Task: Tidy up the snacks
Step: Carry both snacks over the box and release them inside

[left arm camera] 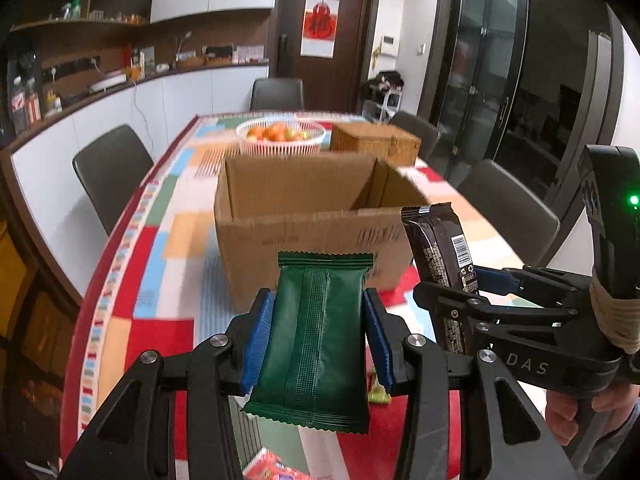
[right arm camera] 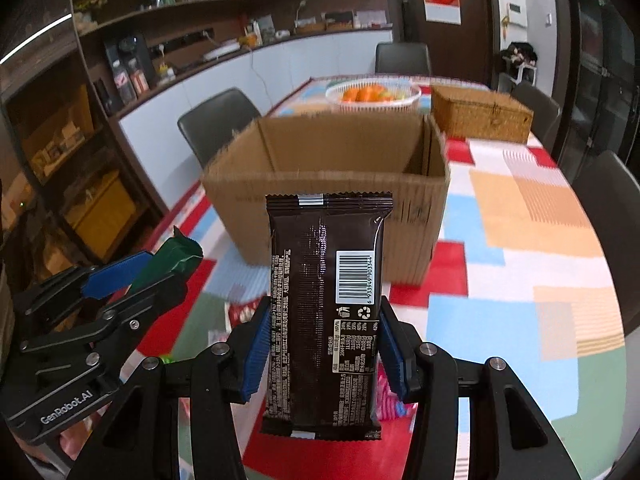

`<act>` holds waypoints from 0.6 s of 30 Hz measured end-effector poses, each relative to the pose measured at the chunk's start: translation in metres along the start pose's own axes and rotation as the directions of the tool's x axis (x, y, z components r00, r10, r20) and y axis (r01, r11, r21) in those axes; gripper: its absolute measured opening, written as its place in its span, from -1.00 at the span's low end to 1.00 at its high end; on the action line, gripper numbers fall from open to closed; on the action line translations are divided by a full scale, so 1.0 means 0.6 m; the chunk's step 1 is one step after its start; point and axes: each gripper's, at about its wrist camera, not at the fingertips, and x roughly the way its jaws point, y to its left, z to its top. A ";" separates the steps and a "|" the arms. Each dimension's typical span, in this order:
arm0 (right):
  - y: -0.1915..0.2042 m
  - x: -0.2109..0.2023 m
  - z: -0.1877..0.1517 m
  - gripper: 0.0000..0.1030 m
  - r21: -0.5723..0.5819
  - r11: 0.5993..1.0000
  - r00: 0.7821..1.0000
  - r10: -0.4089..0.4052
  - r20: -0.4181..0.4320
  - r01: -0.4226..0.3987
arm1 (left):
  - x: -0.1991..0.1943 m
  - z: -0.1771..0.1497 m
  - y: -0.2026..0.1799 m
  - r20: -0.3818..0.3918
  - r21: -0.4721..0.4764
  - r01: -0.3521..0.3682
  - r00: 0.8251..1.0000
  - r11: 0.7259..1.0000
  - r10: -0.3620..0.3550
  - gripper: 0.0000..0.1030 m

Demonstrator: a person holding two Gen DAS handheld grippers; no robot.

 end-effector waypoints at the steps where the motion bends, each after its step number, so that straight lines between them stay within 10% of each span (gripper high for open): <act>1: 0.000 -0.004 0.007 -0.04 0.001 1.000 1.000 0.000 0.013 0.000 | -0.003 0.009 -0.001 0.017 0.003 -0.003 1.000 1.000 0.003 -0.14; 18: -0.026 -0.034 0.129 -0.03 0.026 0.997 0.979 -0.075 0.190 0.071 | 0.010 0.129 0.011 0.129 0.030 -0.055 0.990 0.998 0.051 -0.14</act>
